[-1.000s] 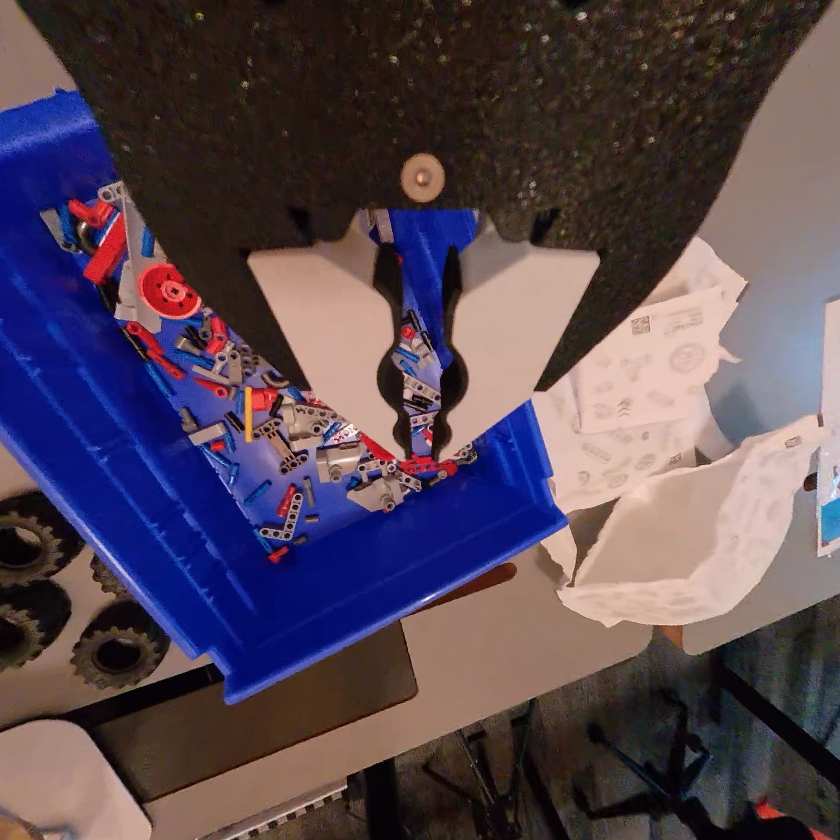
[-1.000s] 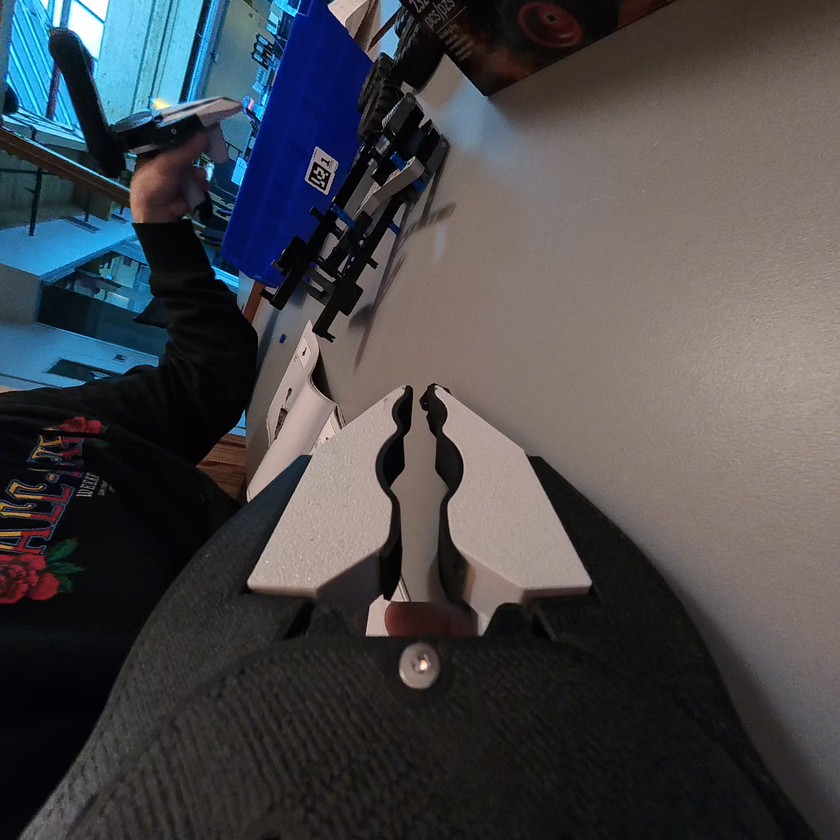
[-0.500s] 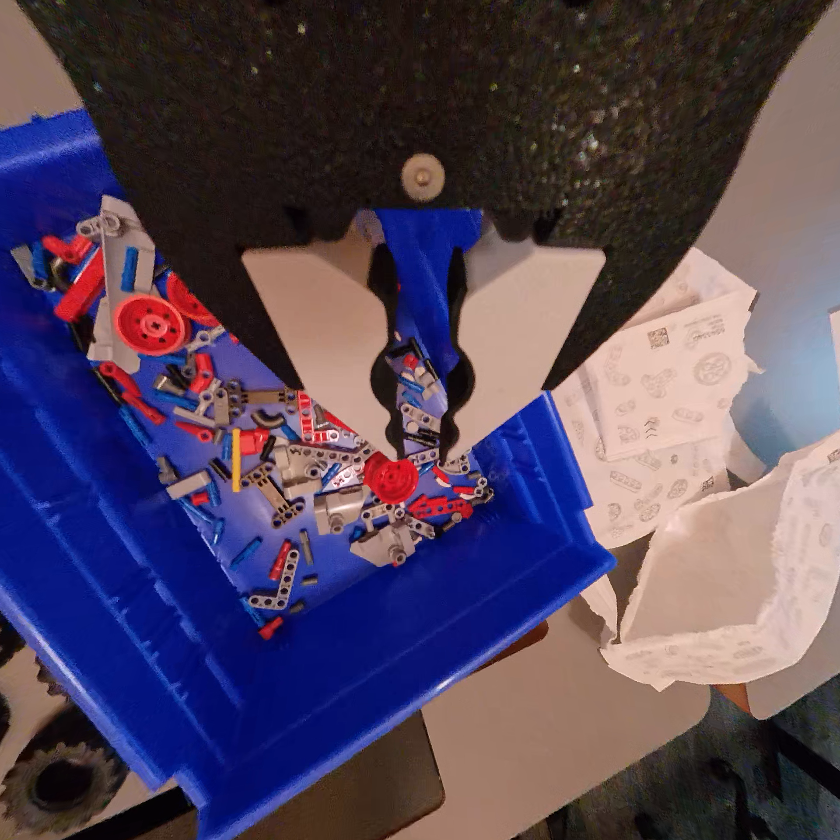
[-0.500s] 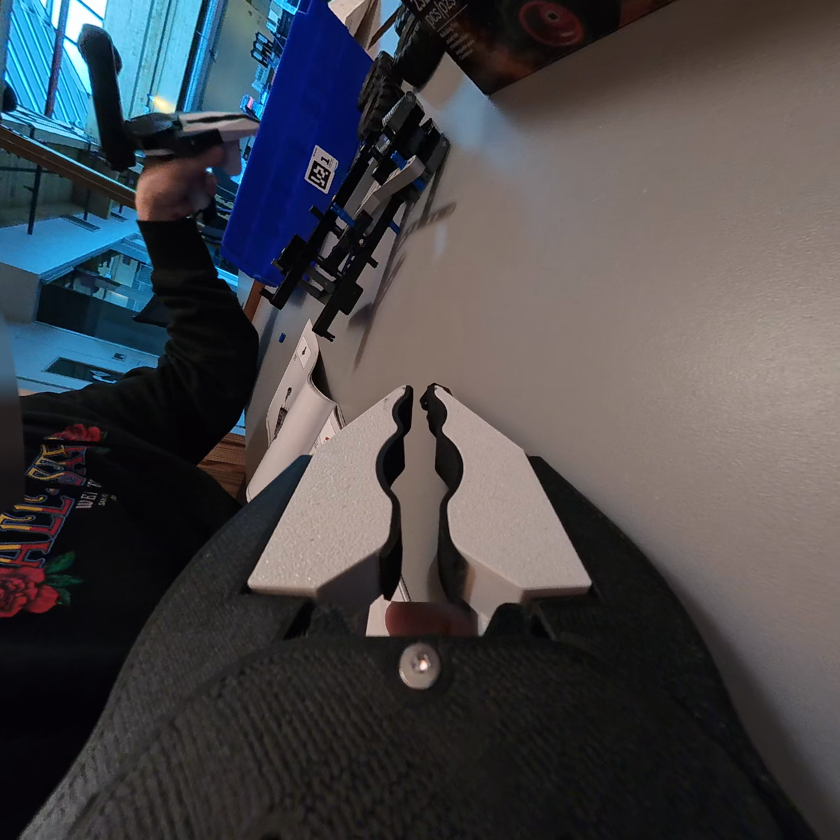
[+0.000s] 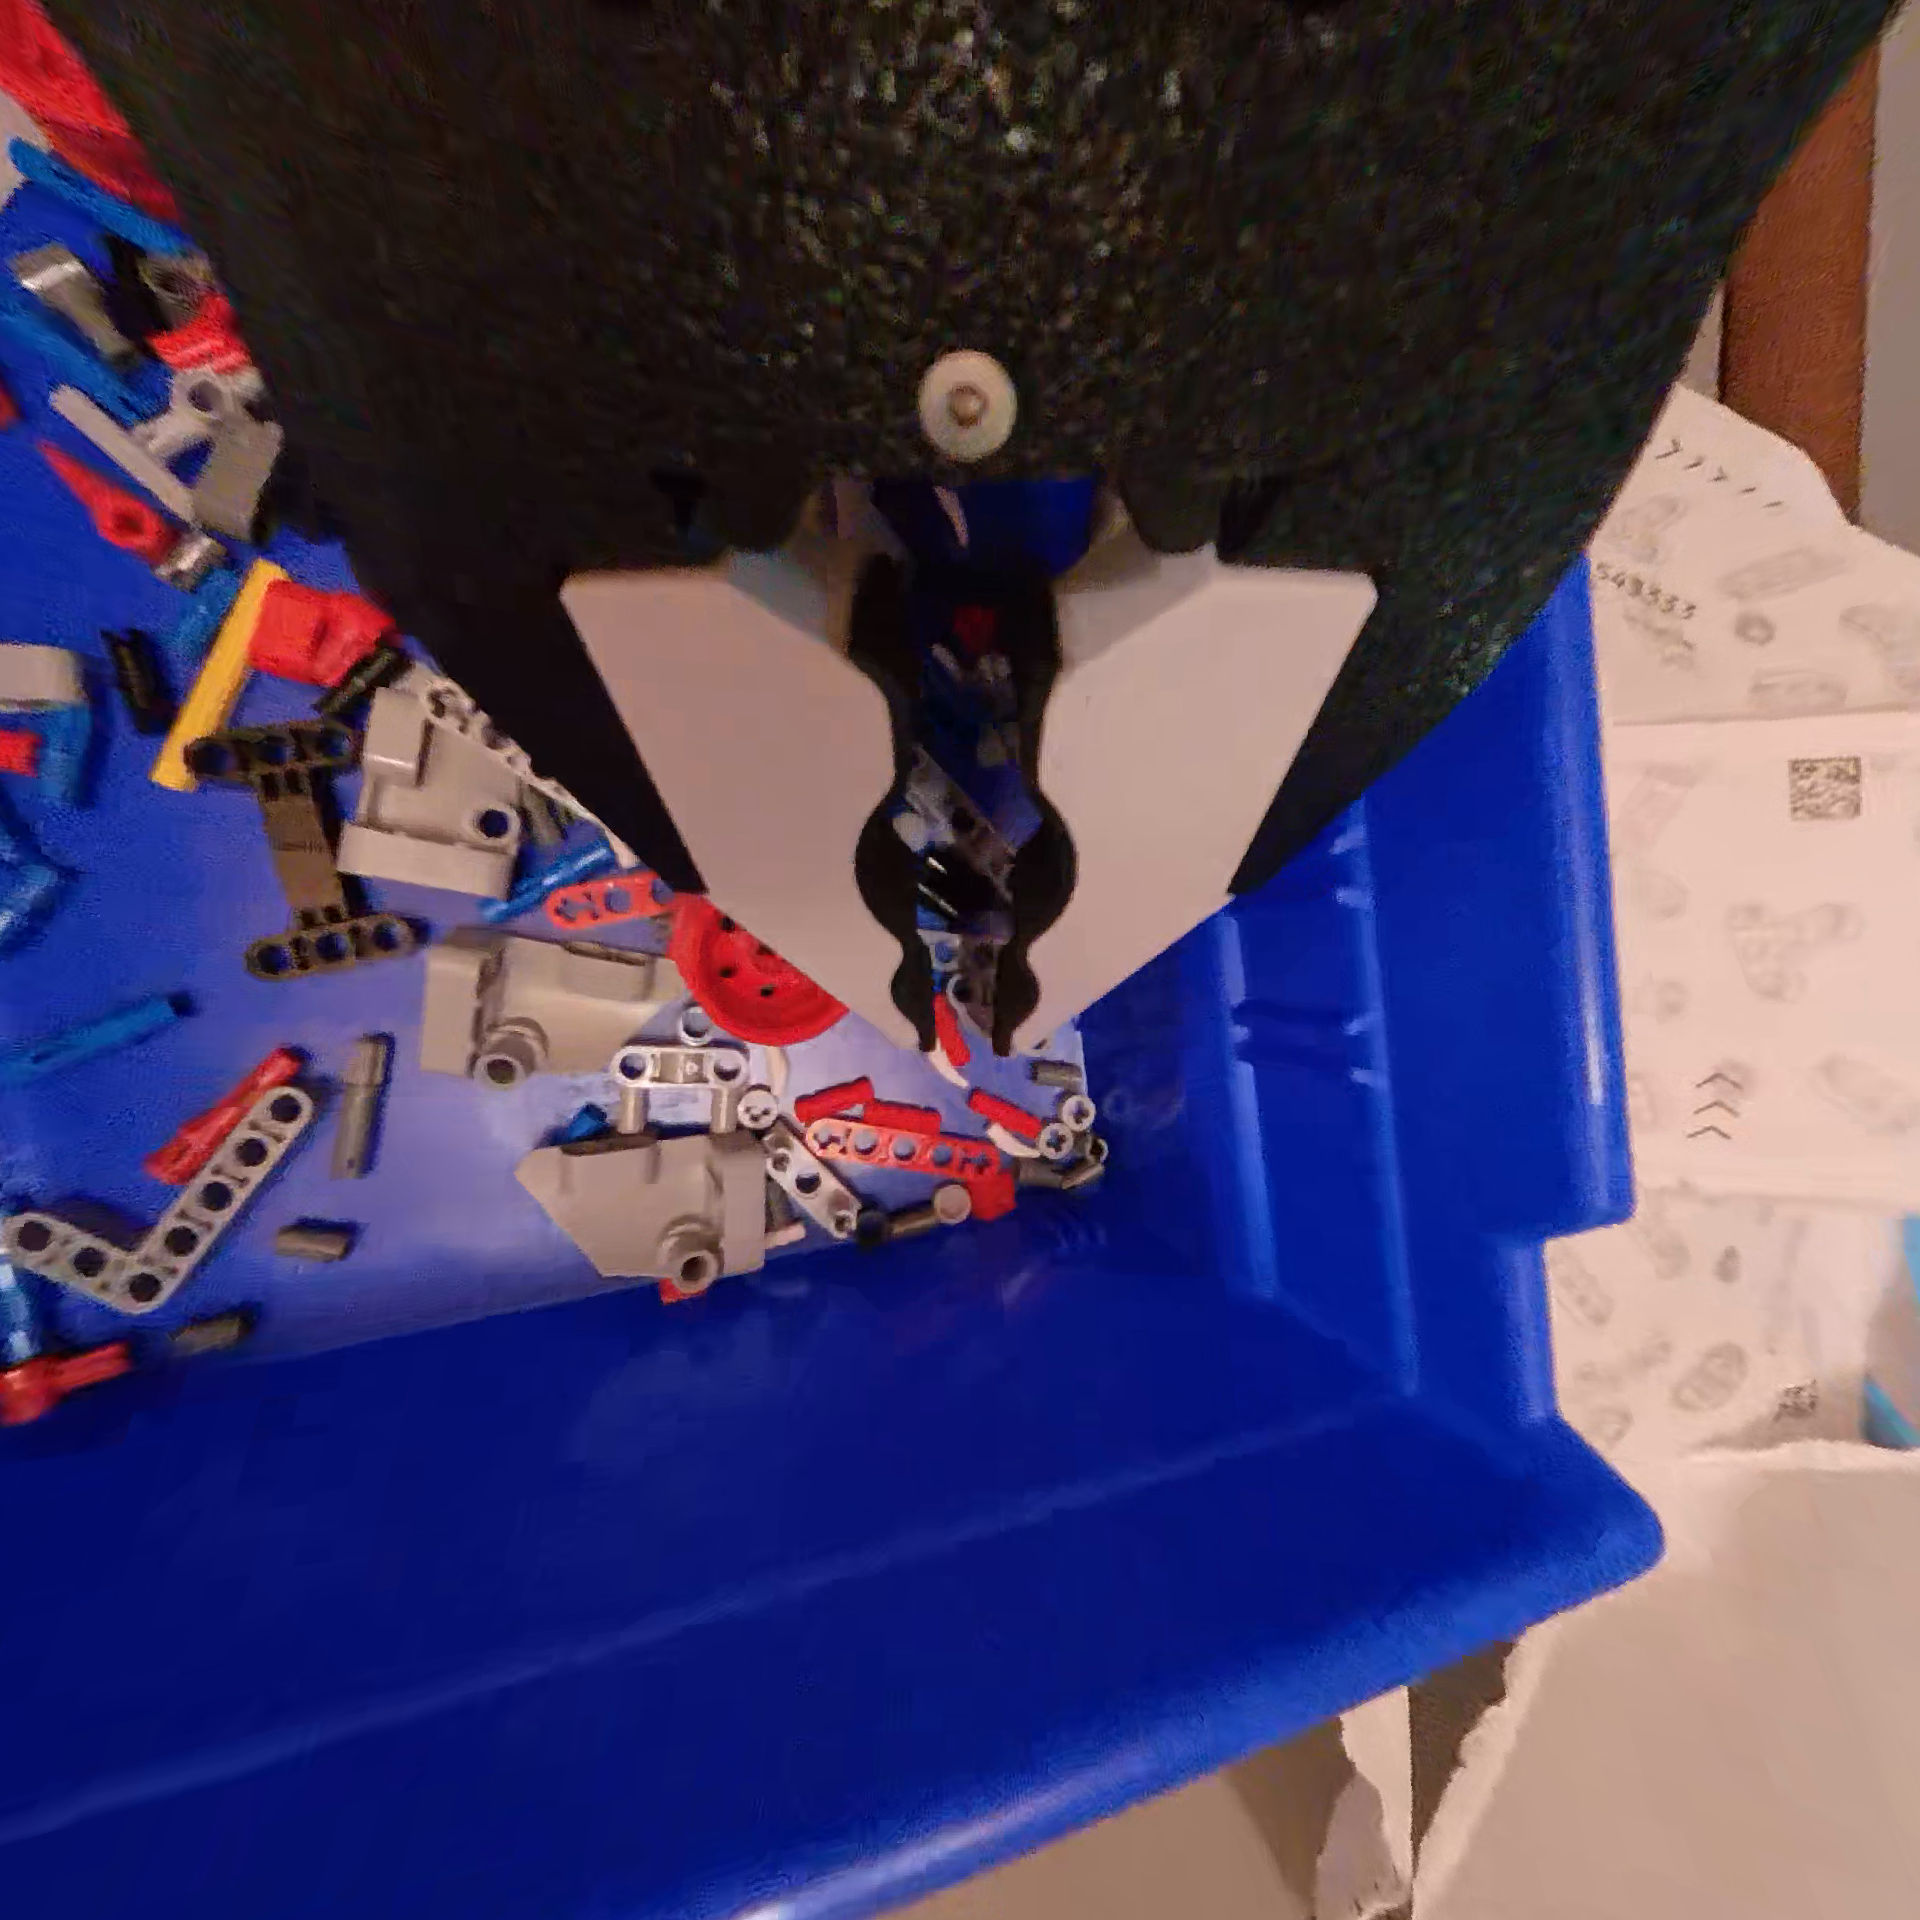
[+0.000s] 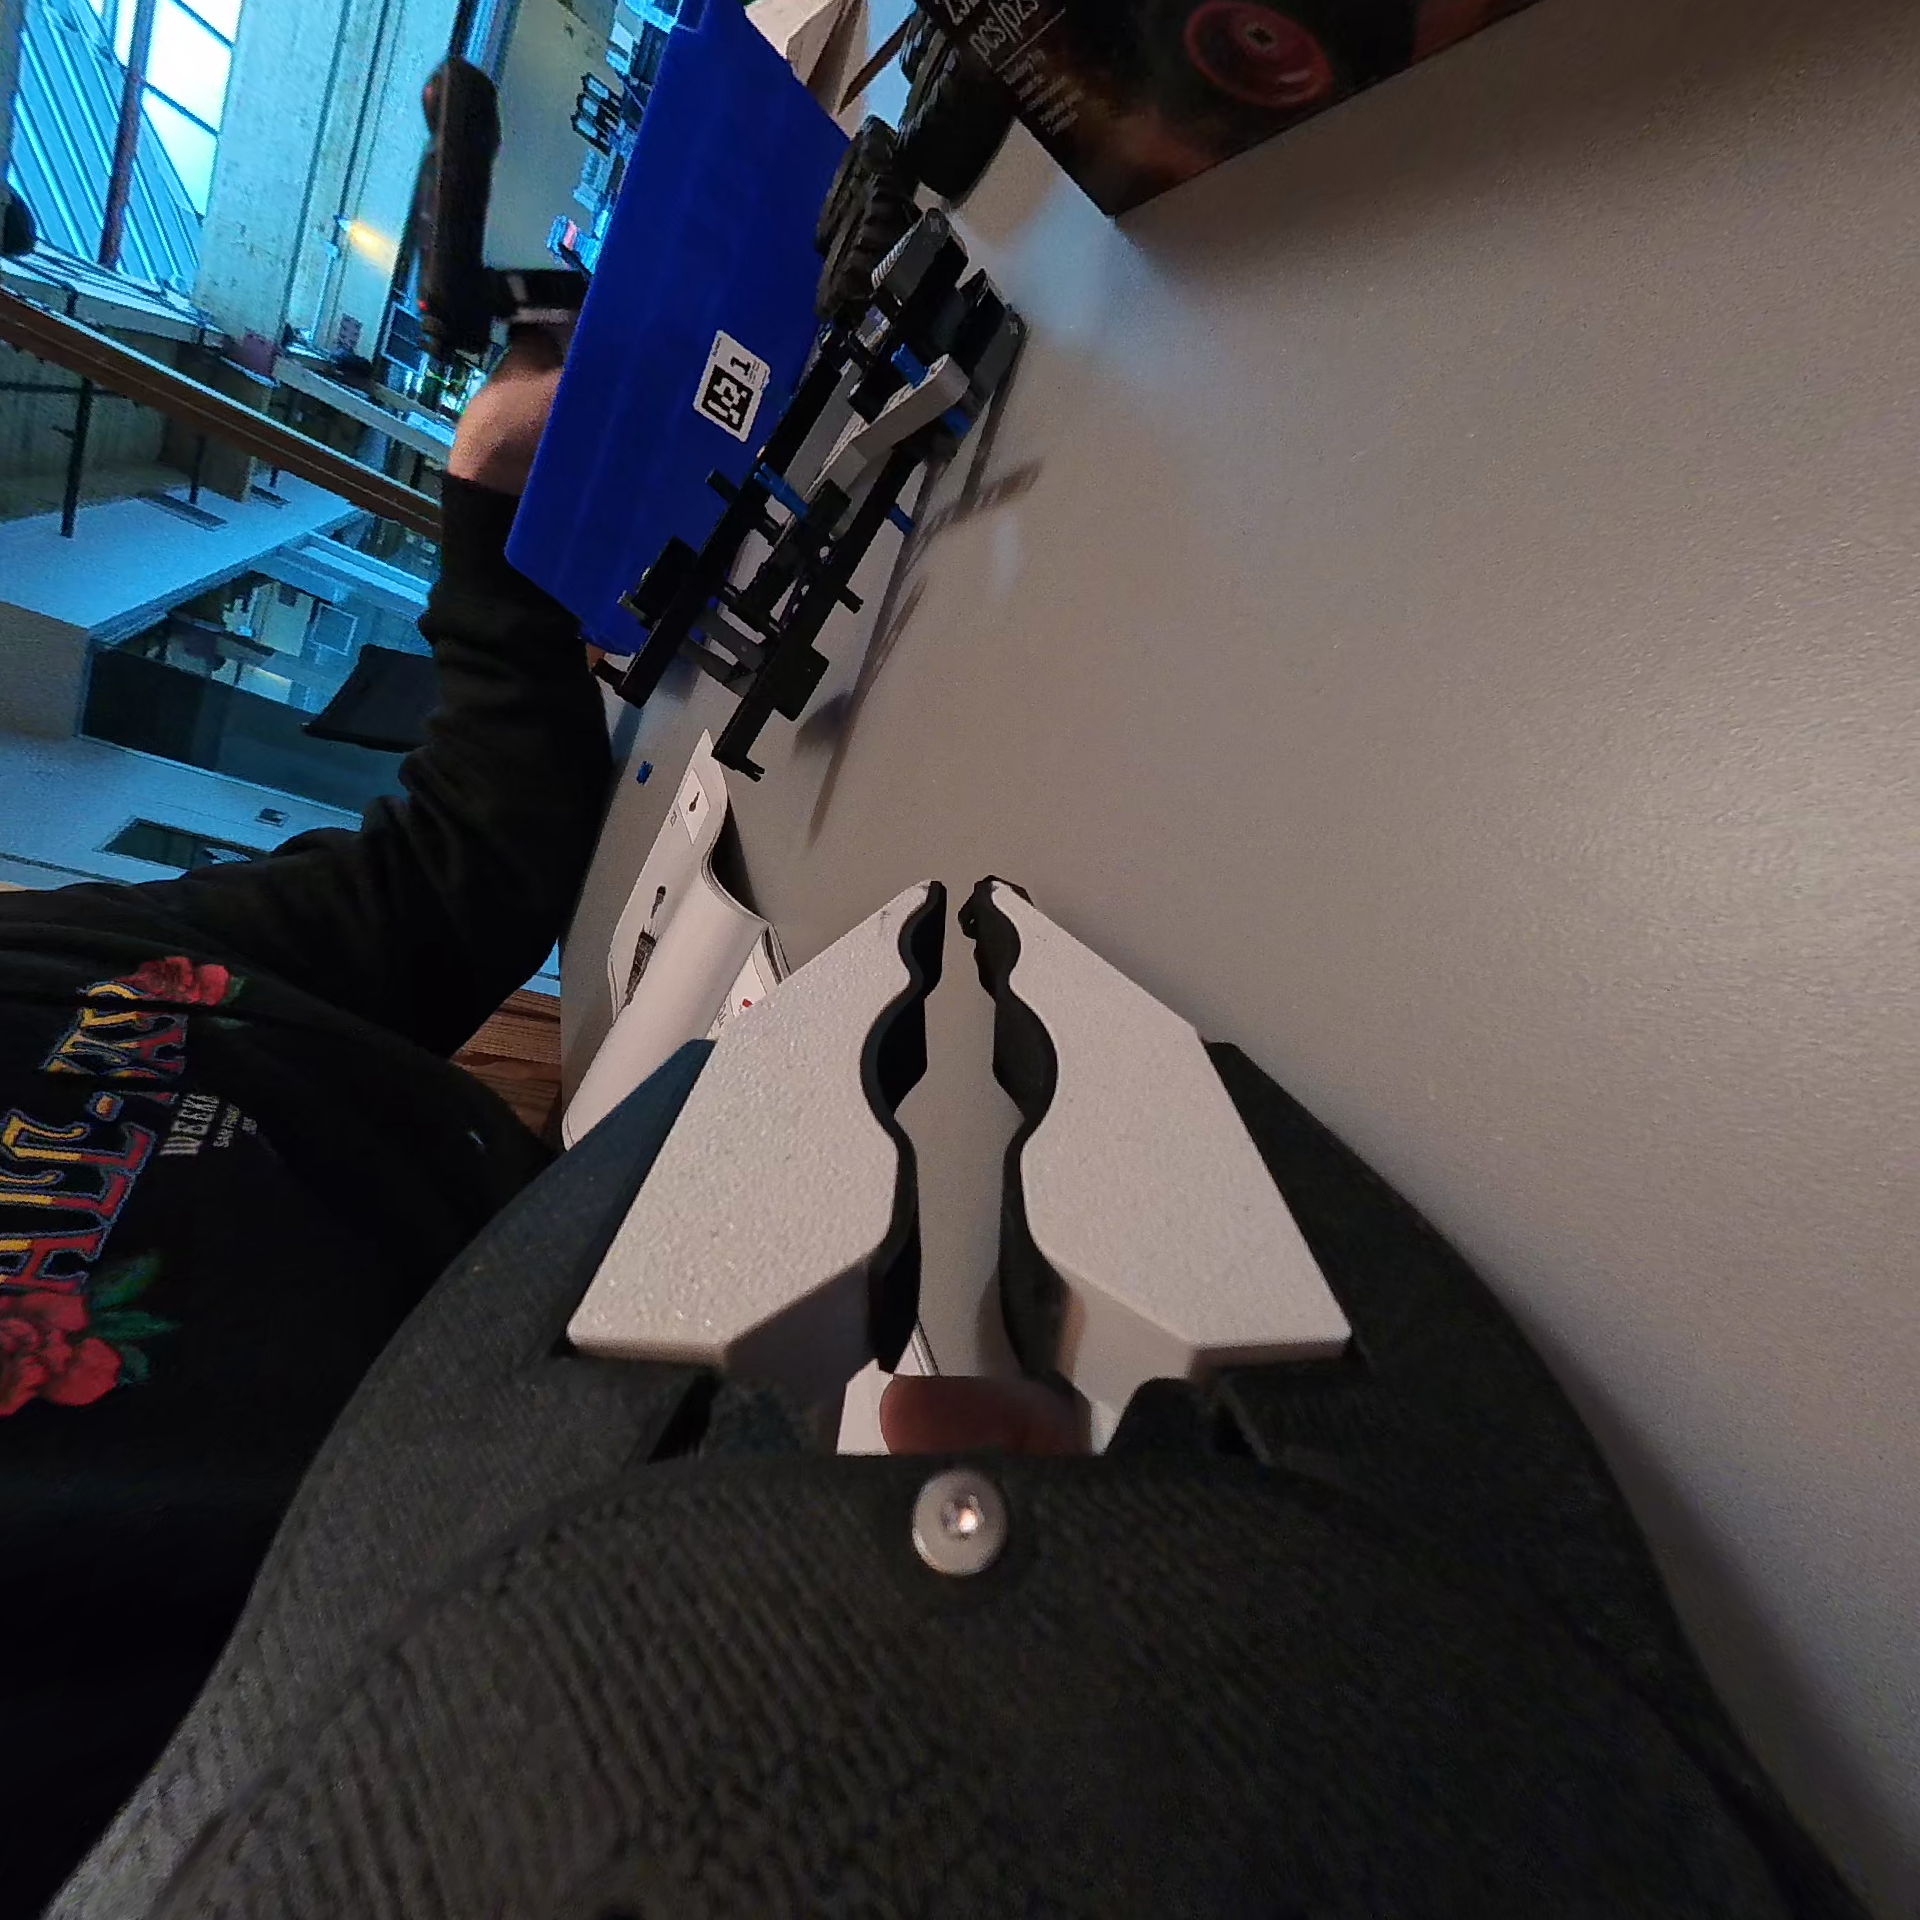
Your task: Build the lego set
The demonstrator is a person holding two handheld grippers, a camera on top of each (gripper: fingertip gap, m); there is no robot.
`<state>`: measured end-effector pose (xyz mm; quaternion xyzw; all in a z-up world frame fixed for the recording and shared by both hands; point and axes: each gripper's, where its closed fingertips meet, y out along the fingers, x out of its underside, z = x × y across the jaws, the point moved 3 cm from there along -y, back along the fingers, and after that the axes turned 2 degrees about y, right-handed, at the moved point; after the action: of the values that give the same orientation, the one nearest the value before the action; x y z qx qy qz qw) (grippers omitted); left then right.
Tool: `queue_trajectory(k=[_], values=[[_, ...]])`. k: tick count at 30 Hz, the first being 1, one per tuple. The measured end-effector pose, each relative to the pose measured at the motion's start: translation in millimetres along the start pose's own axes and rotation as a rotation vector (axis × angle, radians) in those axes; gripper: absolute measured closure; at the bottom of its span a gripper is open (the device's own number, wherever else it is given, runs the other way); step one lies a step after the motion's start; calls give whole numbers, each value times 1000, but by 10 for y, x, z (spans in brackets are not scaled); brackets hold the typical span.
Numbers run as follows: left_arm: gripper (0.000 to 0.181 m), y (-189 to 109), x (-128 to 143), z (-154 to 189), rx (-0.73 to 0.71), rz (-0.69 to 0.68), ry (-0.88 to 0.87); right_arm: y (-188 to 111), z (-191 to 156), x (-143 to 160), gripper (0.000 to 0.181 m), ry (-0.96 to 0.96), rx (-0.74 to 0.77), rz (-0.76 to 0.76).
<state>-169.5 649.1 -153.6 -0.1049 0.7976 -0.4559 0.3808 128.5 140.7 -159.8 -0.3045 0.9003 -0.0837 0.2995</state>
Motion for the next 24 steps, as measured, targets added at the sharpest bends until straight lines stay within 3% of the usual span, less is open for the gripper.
queue_trajectory(k=[5, 9, 12, 16, 22, 24], values=[[172, 23, 40, 39, -7, -27, 54, 1, -3, 0, 178, 1, -3, 0], [181, -137, 107, 255, 248, -83, 32, 0, -2, -1, 178, 2, -3, 0], [179, -207, 16, 46, 143, -30, 1, 0, -2, -1, 178, 2, -3, 0], [177, -345, -159, -53, 134, 85, -60, 2, -2, -1, 178, 2, -3, -1], [175, -138, -184, -9, 148, 93, -91, 2, -1, 0, 178, 3, -4, -1], [173, -16, -111, -7, 125, 37, -73, 3, -1, 0, 178, 3, -5, -1]])
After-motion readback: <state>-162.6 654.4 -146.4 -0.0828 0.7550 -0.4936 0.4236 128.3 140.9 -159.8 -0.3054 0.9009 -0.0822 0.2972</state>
